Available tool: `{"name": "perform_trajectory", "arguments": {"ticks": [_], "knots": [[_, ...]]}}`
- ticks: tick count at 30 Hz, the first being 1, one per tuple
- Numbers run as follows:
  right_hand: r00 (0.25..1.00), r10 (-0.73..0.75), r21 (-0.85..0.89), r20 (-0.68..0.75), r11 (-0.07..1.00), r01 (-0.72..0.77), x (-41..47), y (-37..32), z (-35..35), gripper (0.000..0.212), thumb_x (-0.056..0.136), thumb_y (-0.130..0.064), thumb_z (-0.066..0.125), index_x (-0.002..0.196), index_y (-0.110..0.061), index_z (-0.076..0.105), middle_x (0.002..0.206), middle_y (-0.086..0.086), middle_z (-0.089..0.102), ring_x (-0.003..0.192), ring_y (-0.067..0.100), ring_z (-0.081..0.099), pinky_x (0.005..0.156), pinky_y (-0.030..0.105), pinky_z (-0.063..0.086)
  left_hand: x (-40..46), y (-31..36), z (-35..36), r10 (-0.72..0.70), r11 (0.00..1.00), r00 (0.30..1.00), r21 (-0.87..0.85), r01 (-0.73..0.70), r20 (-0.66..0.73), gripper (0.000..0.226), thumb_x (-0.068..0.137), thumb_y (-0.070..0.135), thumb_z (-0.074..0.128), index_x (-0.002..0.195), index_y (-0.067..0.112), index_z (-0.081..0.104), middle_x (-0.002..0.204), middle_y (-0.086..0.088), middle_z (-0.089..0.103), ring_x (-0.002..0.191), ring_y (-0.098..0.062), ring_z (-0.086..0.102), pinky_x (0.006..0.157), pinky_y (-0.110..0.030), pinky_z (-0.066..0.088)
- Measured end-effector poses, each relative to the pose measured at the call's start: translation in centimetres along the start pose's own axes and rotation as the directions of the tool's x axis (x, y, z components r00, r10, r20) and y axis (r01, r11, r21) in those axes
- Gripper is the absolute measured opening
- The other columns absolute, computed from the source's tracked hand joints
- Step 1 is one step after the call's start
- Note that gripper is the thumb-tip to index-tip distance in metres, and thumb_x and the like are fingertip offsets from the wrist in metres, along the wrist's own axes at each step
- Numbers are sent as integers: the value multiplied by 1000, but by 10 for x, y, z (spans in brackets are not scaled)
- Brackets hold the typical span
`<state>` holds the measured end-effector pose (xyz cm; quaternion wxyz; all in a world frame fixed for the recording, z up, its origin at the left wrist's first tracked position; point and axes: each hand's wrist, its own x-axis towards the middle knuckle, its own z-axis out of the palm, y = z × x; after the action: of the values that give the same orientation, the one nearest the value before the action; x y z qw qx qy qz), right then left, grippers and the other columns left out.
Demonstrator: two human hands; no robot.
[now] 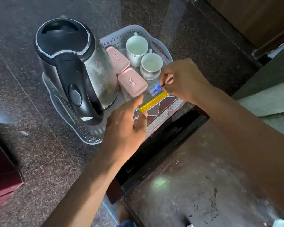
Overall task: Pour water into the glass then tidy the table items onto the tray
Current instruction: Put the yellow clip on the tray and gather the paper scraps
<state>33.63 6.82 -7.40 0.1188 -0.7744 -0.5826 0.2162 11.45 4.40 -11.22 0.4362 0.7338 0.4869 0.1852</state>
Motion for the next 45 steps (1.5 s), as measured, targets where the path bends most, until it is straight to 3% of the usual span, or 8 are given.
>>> {"name": "perform_trajectory", "arguments": {"ticks": [7, 15, 20, 24, 32, 35, 39, 45], "knots": [[999, -14, -263, 40, 964, 24, 17, 0, 14, 23, 87, 0, 73, 96, -19, 83, 109, 12, 78, 101, 33, 73, 94, 37, 59, -12, 2, -1, 4, 994, 998, 105, -11, 61, 41, 104, 16, 67, 145, 19, 71, 141, -1, 75, 134, -22, 69, 117, -41, 50], [1000, -2, -296, 18, 955, 8, 9, -7, 11, 28, 91, -1, 68, 106, -19, 84, 115, 17, 76, 105, 38, 72, 96, 39, 59, -20, 4, 1, 33, 990, 999, 134, -38, 38, 45, 103, 13, 69, 147, 16, 69, 143, -3, 73, 136, -23, 67, 118, -42, 50], [990, -31, -83, -138, 996, 20, -47, -10, 0, 23, 92, -12, 70, 110, -21, 80, 113, 9, 76, 101, 31, 72, 94, 43, 59, -27, 6, 5, 64, 978, 997, 194, -71, 40, 47, 101, 9, 70, 148, 11, 66, 144, -8, 71, 133, -29, 68, 117, -44, 49], [955, 8, 138, -296, 990, 34, -136, -2, 11, 17, 86, -8, 78, 99, -18, 83, 91, 0, 81, 76, 17, 75, 77, 40, 65, -46, 11, 16, 134, 937, 989, 318, -145, 55, 59, 94, 3, 72, 152, 7, 62, 156, -14, 61, 145, -37, 57, 124, -53, 43], [915, 359, 121, 182, 916, -383, -320, 59, 103, 20, 86, -27, 73, 104, -31, 81, 105, -6, 79, 90, 23, 77, 81, 37, 63, -117, 16, 65, 213, 926, 948, 259, -274, 237, 53, 104, 16, 66, 156, 15, 58, 168, -7, 49, 159, -31, 40, 129, -58, 35], [857, 400, -26, 326, 909, -415, -378, 76, 132, 35, 84, -44, 81, 118, -36, 74, 122, -9, 74, 105, 19, 75, 86, 21, 51, -148, 19, 88, 165, 949, 925, 199, -243, 341, 55, 101, 24, 58, 155, 15, 59, 165, -4, 52, 160, -26, 40, 129, -55, 35], [836, 435, -192, 335, 900, -391, -431, 85, 168, 66, 67, -47, 95, 124, -26, 71, 121, 1, 75, 95, 25, 79, 72, 36, 64, -185, 21, 115, 129, 952, 890, 197, -234, 437, 53, 101, 24, 61, 153, 14, 61, 160, -2, 58, 155, -23, 47, 129, -40, 36], [835, 498, -164, 234, 867, -471, -449, 89, 188, 44, 88, -30, 77, 128, -26, 59, 122, 1, 65, 102, 27, 73, 74, 41, 62, -226, 7, 146, 77, 955, 822, 194, -222, 564, 54, 102, 11, 71, 155, 12, 59, 161, -3, 58, 155, -22, 48, 129, -37, 35]]}}
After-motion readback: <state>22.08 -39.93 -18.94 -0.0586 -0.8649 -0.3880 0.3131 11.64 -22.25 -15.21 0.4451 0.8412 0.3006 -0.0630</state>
